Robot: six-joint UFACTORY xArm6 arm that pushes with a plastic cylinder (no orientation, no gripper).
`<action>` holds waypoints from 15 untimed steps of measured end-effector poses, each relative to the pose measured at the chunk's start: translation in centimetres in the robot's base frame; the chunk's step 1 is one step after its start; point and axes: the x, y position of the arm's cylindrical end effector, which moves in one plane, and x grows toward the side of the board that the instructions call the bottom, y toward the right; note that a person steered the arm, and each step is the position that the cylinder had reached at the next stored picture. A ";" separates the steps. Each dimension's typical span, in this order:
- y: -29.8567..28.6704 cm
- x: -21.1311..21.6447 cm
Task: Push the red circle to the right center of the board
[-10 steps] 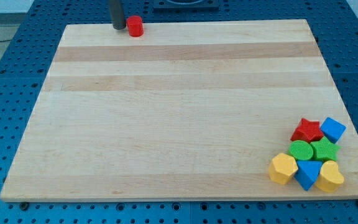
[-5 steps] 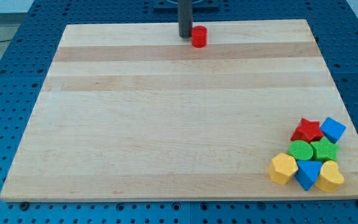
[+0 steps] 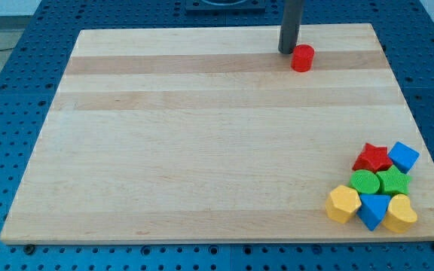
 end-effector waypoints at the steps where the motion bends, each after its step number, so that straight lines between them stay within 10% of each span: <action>1: 1.4 0.9; 11: 0.5 11.5; 15: 2.0 -3.9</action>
